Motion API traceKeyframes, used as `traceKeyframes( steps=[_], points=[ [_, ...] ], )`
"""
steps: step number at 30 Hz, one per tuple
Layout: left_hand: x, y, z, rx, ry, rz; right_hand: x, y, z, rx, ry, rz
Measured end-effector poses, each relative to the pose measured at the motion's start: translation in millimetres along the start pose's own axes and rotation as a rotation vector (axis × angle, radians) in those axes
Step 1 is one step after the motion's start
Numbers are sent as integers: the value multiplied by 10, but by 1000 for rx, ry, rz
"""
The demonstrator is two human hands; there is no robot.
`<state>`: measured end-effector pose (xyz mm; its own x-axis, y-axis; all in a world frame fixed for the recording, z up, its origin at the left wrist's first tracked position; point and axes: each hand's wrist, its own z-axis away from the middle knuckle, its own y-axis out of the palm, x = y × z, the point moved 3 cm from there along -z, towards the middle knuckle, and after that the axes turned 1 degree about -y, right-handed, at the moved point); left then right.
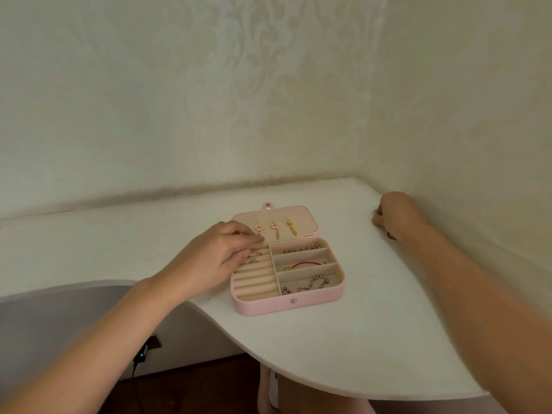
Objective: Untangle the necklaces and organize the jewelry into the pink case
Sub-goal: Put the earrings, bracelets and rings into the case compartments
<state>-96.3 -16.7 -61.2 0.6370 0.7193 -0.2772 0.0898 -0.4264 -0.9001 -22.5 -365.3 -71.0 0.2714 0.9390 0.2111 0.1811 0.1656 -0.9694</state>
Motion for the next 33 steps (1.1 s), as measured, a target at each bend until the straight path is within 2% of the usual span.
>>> traceKeyframes(
  steps=[2, 5, 9, 15, 19, 23, 29, 33],
  points=[
    [15, 81, 19, 69, 39, -30, -12, -1, 15, 19, -23, -51],
    [50, 120, 52, 62, 34, -52, 28, -90, 82, -22, -77, -118],
    [90, 133, 66, 49, 32, -58, 381, -321, 337, -97, -316, -411],
    [88, 161, 70, 6, 6, -58, 1198, -448, 1041, 162, -717, -581],
    [138, 254, 151, -122, -60, 62, 1608, -339, 1259, 242, -865, -426],
    [155, 340, 220, -246, -134, 232, 1739, -282, 1322, 373, -900, -304],
    [142, 342, 215, -261, -146, 260, 1853, -279, 1380, 382, -974, -158],
    [136, 350, 229, -253, -141, 244, 1910, -249, 1393, 323, -1011, -20]
  ],
)
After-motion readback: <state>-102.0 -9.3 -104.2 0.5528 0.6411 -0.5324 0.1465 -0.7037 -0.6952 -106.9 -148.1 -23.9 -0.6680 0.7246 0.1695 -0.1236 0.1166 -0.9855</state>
